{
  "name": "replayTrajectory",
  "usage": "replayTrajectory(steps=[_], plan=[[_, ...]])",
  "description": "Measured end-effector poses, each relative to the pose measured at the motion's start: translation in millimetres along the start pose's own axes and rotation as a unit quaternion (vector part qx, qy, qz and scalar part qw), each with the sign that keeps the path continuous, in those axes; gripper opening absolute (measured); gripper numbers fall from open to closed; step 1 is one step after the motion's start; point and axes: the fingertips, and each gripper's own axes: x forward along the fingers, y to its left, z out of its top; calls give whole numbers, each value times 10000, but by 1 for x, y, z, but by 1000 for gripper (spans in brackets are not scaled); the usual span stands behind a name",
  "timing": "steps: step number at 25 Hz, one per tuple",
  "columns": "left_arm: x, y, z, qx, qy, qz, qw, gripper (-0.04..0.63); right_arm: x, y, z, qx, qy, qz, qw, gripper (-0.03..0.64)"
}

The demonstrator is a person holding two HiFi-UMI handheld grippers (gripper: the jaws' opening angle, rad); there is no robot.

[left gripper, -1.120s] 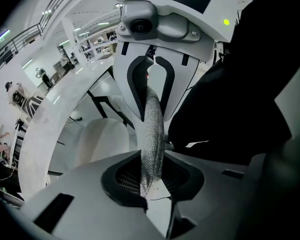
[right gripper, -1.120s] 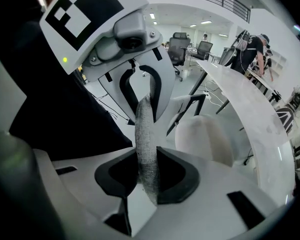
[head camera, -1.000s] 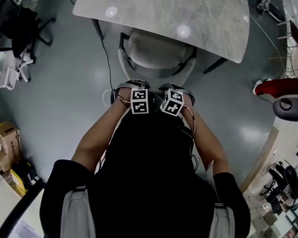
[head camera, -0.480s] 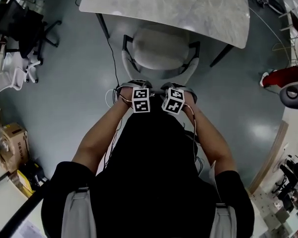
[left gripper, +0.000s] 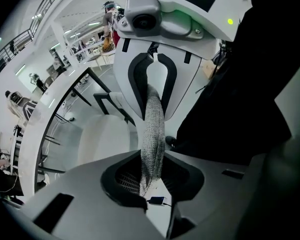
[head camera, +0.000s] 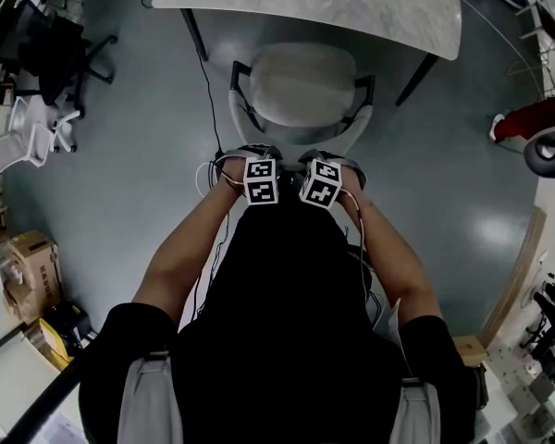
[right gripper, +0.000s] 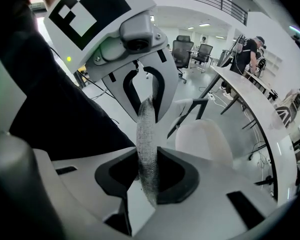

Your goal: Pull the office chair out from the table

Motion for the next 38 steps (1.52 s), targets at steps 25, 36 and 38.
replayTrajectory(steps=[25, 36, 38], plan=[[-24, -114, -37, 473, -219, -203, 9984, 83, 16, 122, 25, 641, 76, -357, 9973, 101], [-25, -143, -44, 530, -266, -196, 9980, 84, 20, 152, 27, 747, 85, -529, 9958, 101], [-25, -149, -43, 535, -248, -227, 9980, 84, 21, 157, 26, 750, 80, -503, 9959, 101]])
